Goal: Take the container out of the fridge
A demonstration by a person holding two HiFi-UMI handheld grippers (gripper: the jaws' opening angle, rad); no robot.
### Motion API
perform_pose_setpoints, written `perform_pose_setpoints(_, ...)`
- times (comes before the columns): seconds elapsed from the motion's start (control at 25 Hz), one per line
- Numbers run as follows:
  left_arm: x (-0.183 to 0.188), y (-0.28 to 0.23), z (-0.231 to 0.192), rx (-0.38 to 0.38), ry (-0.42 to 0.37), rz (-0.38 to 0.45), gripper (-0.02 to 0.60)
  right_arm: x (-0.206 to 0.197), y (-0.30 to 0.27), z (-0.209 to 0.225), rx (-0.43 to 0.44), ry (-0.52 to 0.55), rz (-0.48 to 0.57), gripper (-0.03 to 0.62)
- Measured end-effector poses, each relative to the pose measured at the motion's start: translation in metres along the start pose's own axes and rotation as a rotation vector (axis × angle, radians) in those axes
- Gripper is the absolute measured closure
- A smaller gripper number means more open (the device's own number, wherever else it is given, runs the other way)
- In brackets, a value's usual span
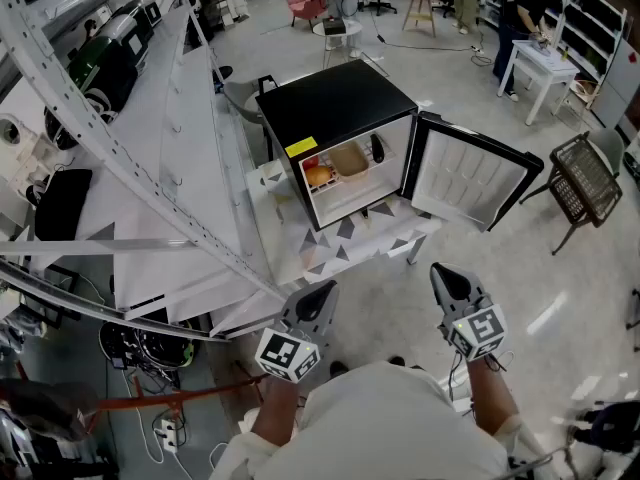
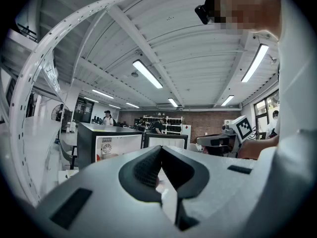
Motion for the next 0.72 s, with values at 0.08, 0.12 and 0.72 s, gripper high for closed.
perform_pose_setpoints(0.08, 0.002, 0.001, -0.002, 0.001, 0.000, 0.006, 0.580, 0.001, -0.001, 0.000, 0.001, -0.001, 0.000, 0.588)
perform_pose_setpoints(0.12, 0.002, 0.001, -0.002, 0.003, 0.001, 0.007, 0.580, 0.001, -0.001, 0.000, 0.001, -0.001, 0.000, 0.588)
perform_pose_setpoints(0.72, -0.010, -0.007, 0.012, 0.028, 0.003, -0.024, 0.580, -0.004, 0.010, 0.015, 0.005, -0.025, -0.004, 0.588)
Point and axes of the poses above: the fingertips, and each gripper's own axes: y backward along the fingers, z to its right, x out of its top, the point moved 2 cm from there along y, backward along the fingers, and after that the axes turned 4 degrees about y, right-handed, at the moved point
